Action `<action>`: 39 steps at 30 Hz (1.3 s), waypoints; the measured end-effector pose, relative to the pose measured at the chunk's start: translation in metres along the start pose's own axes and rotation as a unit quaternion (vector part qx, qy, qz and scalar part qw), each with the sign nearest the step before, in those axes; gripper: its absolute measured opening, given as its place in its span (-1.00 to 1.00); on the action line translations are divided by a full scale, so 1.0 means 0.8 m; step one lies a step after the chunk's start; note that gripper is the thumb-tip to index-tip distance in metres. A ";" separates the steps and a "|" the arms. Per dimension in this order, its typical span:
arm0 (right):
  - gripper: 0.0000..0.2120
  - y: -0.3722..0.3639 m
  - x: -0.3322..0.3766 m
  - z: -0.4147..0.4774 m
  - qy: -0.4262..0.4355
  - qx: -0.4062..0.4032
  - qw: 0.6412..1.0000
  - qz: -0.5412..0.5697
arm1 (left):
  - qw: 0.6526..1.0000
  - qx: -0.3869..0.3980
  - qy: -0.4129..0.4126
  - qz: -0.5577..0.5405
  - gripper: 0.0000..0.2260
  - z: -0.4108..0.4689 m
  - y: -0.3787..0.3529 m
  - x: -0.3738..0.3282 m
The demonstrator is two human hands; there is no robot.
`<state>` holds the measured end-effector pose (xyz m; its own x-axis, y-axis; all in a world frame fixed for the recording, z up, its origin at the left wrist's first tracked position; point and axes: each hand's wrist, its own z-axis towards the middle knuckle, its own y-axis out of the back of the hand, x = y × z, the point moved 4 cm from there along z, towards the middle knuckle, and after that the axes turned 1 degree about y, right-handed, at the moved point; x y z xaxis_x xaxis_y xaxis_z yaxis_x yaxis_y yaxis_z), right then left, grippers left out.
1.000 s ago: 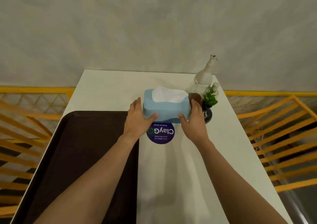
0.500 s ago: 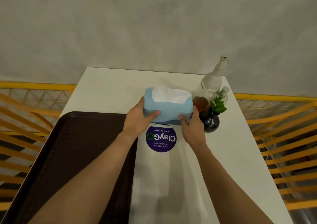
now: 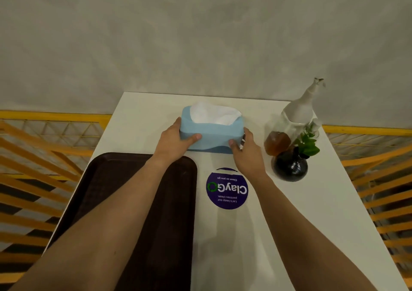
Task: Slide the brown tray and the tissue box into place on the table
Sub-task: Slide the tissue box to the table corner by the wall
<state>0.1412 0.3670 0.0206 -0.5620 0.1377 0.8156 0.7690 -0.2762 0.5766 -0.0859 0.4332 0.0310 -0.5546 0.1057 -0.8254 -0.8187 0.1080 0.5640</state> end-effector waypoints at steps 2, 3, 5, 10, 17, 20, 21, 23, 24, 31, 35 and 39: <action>-0.48 -0.017 0.013 0.005 0.008 0.012 1.000 -0.001 | 1.000 -0.003 0.002 0.001 -0.42 0.006 0.018 0.013; -0.49 -0.025 0.019 0.008 0.009 0.019 1.000 -0.002 | 1.000 -0.004 0.003 0.001 -0.42 0.008 0.028 0.020; -0.50 -0.045 0.033 0.012 0.014 0.029 0.999 -0.006 | 1.000 -0.006 0.003 0.002 -0.42 0.014 0.049 0.035; -0.56 -0.100 0.072 0.017 0.029 0.035 0.999 -0.007 | 1.000 -0.013 0.012 0.015 -0.40 0.023 0.106 0.075; -0.55 -0.176 0.124 0.008 0.027 0.044 0.999 0.004 | 0.999 -0.031 0.016 0.027 -0.41 0.023 0.186 0.127; -0.54 -0.203 0.146 0.002 0.025 0.048 0.999 -0.004 | 1.000 -0.028 0.010 0.010 -0.43 0.020 0.214 0.148; -0.53 -0.211 0.152 -0.001 0.025 0.048 0.999 -0.005 | 1.000 -0.026 0.008 0.001 -0.43 0.019 0.223 0.153; -0.52 -0.226 0.163 -0.007 0.027 0.048 0.998 -0.006 | 1.000 -0.026 0.005 -0.007 -0.42 0.017 0.238 0.163; -0.52 -0.233 0.168 -0.009 0.029 0.047 0.998 -0.006 | 1.000 -0.027 0.003 -0.003 -0.41 0.016 0.246 0.168; -0.23 -0.262 0.168 -0.020 0.015 0.024 0.999 -0.019 | 1.000 -0.012 0.021 -0.014 -0.22 0.009 0.274 0.192; -0.28 -0.266 0.162 -0.021 0.042 0.032 0.999 -0.004 | 0.999 -0.001 0.002 -0.043 -0.34 0.011 0.266 0.199; -0.35 -0.275 0.157 0.001 0.037 0.047 0.998 0.018 | 0.999 -0.020 -0.004 -0.050 -0.38 0.033 0.262 0.206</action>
<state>-0.0985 0.4457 -0.0037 -0.5521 0.0576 0.8318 0.8121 -0.1889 0.5521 -0.3450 0.4990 0.0134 -0.4681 0.1040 -0.8775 -0.8756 0.0796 0.4765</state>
